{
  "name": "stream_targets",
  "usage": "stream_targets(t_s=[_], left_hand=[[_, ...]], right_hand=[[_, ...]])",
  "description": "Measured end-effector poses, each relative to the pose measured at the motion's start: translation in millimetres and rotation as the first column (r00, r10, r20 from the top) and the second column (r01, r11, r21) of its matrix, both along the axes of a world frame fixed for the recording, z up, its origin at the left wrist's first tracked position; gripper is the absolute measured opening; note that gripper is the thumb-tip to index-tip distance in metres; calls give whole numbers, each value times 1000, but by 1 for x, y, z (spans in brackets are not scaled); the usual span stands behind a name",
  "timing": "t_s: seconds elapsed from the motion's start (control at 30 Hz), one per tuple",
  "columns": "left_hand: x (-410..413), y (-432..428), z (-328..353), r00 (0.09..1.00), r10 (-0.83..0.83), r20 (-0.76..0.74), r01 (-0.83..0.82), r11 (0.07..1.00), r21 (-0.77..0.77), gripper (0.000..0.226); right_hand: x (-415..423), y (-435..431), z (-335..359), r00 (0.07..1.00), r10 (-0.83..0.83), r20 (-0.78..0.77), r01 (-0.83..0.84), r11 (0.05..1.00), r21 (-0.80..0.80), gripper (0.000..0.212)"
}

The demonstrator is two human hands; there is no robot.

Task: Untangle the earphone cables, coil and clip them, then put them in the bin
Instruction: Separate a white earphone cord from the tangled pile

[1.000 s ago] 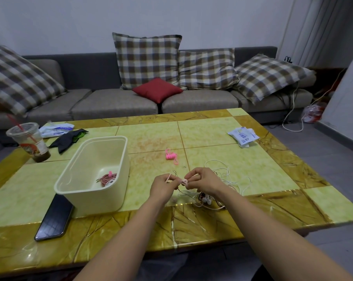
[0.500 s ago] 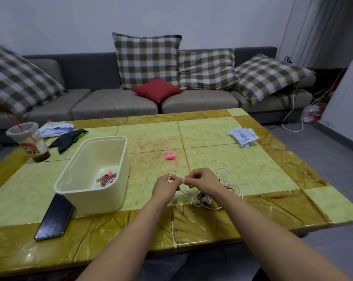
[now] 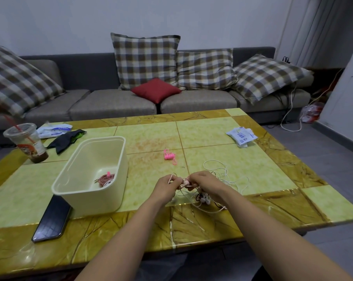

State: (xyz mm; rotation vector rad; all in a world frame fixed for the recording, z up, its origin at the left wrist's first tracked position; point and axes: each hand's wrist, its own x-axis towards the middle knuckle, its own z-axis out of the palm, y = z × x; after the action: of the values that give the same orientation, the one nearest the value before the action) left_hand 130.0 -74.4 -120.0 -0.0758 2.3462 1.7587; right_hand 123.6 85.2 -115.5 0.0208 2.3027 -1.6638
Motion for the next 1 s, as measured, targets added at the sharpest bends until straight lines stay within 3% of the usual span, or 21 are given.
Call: stream_targets(t_s=[0.23,0.43,0.6,0.73,0.9,1.0], left_hand=[[1,-11,-2,995,71,71,-72,997,22,21],[3,-18,7,982,128,139,-142,986,93,30],[4,-12,13,979,154,136,-172,976,134,39],[1,-7,13,968,193,163,-225,953,204,39],[-6,-14,14,913,330,241,-407,783,470,28],[-11,-23,15,889,398,227,-453,689,566,31]], right_hand=[[1,6,3,999,45,4,-44,997,-71,6],[-3,12,-2,993,104,57,-105,994,14,23],[-7,7,-8,991,-82,-109,93,990,103,11],[-8,7,-13,983,-66,-171,95,981,170,15],[-6,12,-8,923,-204,-325,214,977,-5,20],[-4,15,-2,949,-146,-279,147,989,-18,30]])
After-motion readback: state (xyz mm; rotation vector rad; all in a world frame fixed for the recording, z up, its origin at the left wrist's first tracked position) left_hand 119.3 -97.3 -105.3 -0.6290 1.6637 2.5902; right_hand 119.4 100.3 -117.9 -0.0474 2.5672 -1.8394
